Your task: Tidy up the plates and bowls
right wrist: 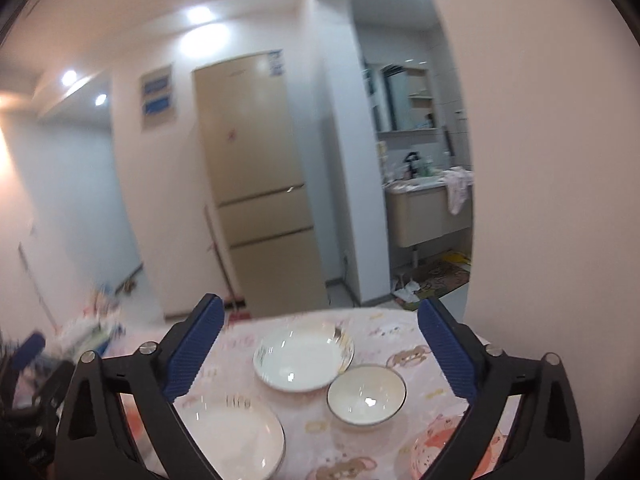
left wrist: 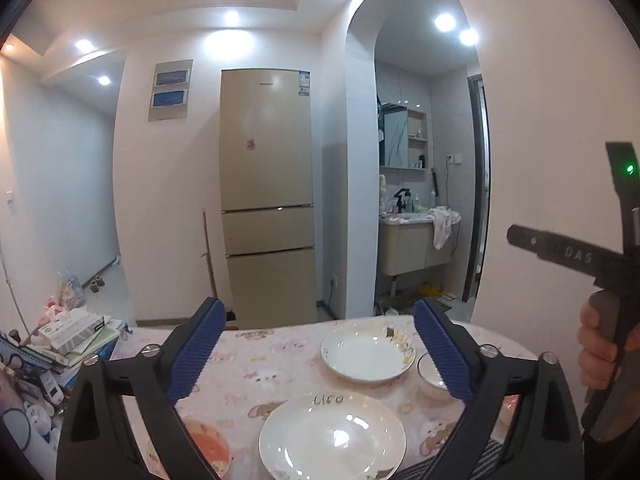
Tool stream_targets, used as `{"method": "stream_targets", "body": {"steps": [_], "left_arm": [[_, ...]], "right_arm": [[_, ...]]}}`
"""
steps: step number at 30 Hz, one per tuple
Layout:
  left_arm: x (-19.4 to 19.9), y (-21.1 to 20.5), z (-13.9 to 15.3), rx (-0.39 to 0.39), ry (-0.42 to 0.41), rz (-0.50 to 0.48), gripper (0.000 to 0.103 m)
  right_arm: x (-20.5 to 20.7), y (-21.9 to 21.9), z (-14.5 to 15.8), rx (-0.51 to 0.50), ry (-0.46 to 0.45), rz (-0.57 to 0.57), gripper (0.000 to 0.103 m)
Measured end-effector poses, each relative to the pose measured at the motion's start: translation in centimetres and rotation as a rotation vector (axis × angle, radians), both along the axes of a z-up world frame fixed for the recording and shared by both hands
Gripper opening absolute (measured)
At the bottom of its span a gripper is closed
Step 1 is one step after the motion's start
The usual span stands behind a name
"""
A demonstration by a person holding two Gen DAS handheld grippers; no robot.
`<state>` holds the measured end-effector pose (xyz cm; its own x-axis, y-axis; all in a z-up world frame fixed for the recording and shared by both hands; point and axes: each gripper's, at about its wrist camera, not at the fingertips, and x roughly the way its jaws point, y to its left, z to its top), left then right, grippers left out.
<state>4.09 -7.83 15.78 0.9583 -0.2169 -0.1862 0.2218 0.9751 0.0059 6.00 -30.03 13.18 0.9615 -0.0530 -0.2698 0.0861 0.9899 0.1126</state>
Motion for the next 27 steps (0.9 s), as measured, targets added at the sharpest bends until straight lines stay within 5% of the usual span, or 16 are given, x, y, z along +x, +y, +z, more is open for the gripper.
{"method": "stream_targets", "body": {"steps": [5,12,21,27], "left_arm": [[1.9,-0.5,2.7,0.015,-0.071,0.04,0.103],[3.4,0.3,6.7,-0.076,-0.107,0.064,0.103],[8.7,1.5,6.6,-0.124,-0.037,0.062,0.103],[14.0,0.9,6.9,-0.203,0.053,0.023,0.103]], "right_arm": [[2.0,-0.2,2.9,0.013,-0.018,-0.036,0.097],[0.8,-1.8,8.7,0.153,-0.165,-0.069,0.098],[3.8,-3.9,8.0,0.188,-0.132,-0.164,0.098],[7.5,-7.6,5.7,0.37,-0.054,-0.126,0.098]]}}
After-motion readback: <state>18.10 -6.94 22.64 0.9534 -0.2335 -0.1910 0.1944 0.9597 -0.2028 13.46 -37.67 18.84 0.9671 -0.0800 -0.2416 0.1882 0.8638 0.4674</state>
